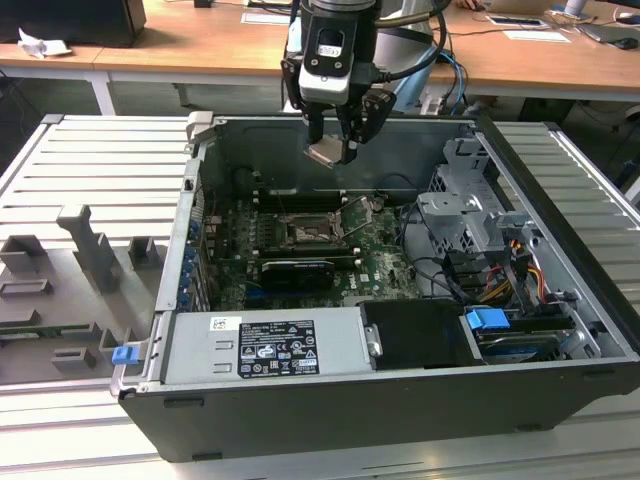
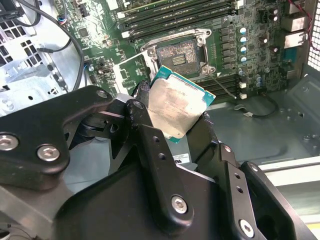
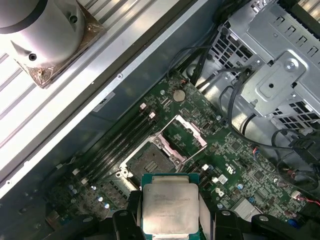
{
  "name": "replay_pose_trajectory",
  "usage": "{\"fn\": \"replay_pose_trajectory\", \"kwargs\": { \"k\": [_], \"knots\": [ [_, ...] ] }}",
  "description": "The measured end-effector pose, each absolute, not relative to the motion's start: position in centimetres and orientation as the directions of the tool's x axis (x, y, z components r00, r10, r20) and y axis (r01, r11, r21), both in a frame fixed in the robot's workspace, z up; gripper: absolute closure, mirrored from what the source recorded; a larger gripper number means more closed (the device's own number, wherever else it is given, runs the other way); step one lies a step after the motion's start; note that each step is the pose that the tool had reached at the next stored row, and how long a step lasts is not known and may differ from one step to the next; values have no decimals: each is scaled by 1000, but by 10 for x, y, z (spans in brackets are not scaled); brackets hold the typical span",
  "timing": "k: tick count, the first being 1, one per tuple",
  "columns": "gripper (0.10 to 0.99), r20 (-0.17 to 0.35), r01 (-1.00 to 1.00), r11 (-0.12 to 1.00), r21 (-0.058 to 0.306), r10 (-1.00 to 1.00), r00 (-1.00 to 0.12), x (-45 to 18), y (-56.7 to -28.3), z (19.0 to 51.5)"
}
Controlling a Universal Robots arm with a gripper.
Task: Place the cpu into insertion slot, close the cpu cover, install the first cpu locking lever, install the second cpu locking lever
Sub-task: 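Place the cpu into insertion slot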
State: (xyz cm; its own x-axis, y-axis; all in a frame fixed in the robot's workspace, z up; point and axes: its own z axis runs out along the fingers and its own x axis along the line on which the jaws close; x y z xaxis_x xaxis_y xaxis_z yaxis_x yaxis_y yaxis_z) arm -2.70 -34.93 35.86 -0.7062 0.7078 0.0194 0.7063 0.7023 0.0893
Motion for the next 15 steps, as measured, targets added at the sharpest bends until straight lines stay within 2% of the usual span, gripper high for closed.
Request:
{"fn": "replay_pose_trajectory", "kwargs": {
  "k": [15],
  "knots": [
    [545,19,719,689,89,721,-693,-27,-349,357]
  ]
}}
